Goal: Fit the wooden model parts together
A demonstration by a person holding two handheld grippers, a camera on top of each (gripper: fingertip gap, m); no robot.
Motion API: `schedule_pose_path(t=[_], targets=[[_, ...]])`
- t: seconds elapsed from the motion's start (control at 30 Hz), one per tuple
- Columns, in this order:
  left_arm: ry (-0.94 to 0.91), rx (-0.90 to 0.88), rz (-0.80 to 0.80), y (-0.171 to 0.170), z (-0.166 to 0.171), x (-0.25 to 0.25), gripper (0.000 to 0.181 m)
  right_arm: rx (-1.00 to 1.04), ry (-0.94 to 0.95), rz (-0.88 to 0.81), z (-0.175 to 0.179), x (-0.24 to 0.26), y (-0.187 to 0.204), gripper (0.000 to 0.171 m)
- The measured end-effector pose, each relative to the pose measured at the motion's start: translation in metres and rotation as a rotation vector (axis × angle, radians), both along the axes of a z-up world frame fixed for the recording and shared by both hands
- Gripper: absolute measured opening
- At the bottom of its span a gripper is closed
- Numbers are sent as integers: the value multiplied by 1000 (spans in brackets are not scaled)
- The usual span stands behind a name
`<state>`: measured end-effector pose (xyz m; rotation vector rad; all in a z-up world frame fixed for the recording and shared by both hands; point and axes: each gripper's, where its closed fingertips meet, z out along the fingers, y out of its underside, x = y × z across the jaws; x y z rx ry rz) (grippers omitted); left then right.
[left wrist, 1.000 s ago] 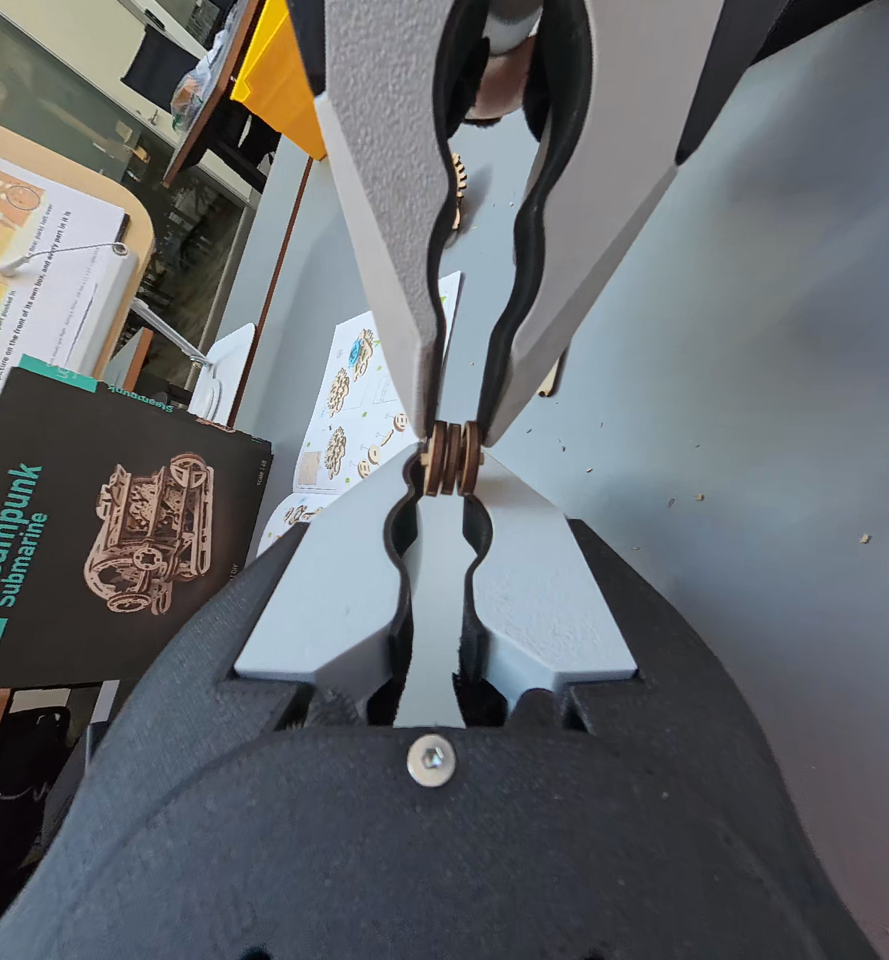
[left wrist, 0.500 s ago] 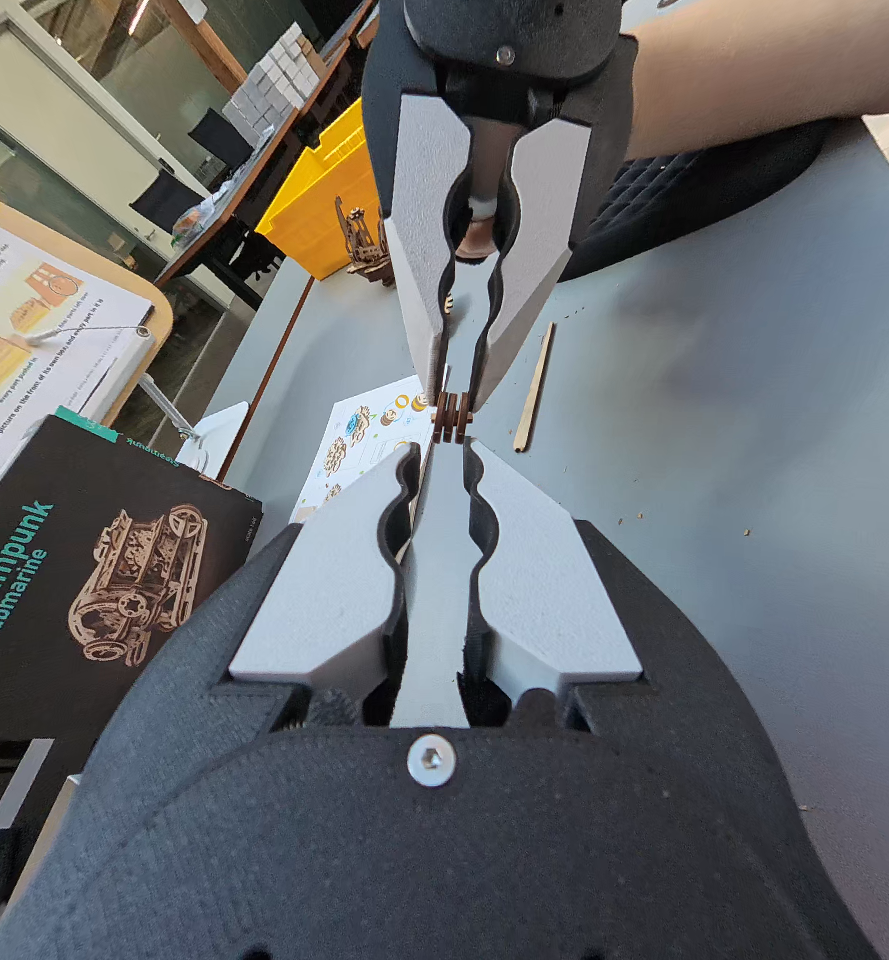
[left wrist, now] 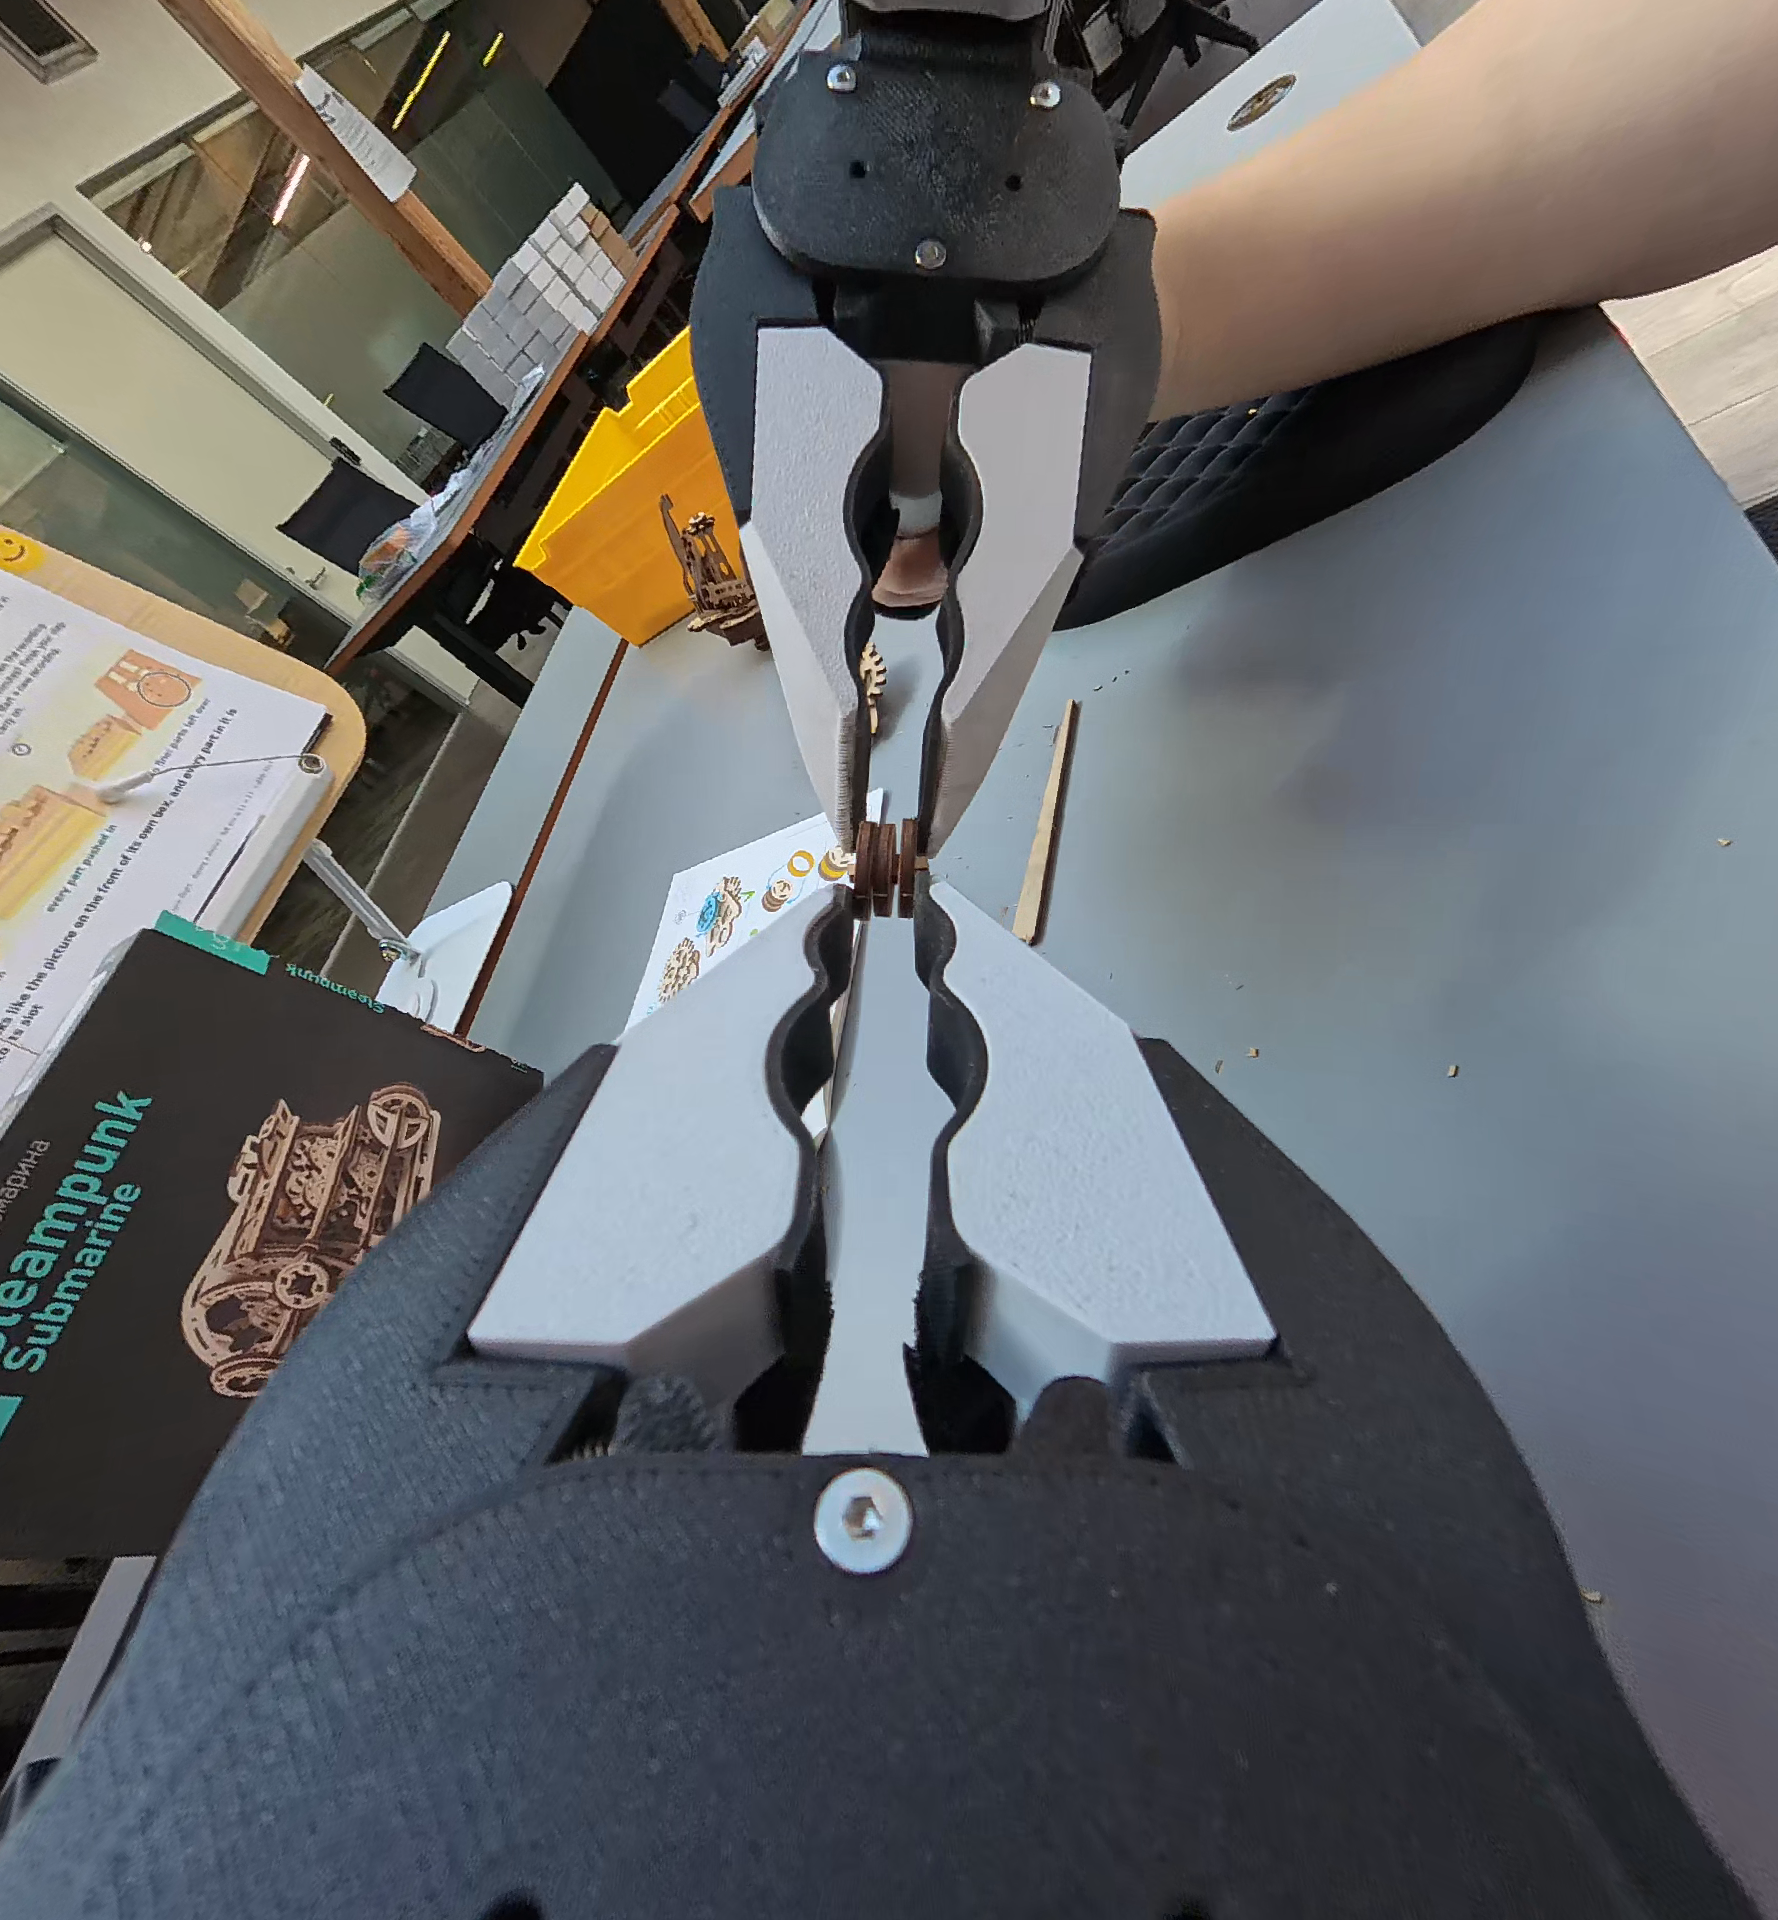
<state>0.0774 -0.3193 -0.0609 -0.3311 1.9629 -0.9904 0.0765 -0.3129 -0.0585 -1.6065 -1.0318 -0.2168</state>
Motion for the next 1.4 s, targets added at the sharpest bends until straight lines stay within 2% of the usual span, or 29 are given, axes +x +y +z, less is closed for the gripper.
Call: schedule_pose_path(t=[0.2, 0.37, 0.43, 0.53, 0.63, 0.8, 0.87, 1.23, 1.4], targets=[[-36, 38, 42, 5, 3, 4, 10, 29, -42, -56, 2, 6, 5, 11], [-35, 58, 65, 2, -1, 8, 10, -62, -196, -214, -24, 24, 18, 14], [-34, 67, 58, -4, -4, 9, 10, -122, -246, -271, -38, 28, 24, 25], [-43, 86, 43, -14, -6, 9, 10, -153, -292, -308, -49, 27, 31, 29], [-60, 92, 32, -22, -6, 9, 10, -193, -229, -311, -55, 19, 35, 29], [52, 34, 23, -23, -13, 10, 9, -372, -76, -296, -71, 10, 33, 22], [99, 9, 22, -21, -15, 10, 9, -413, -89, -295, -77, 10, 31, 17], [169, 60, 48, -17, -30, 14, 10, -603, -182, -327, -101, 21, 21, 17], [182, 45, 41, -16, -28, 14, 10, -631, -181, -318, -102, 21, 19, 16]])
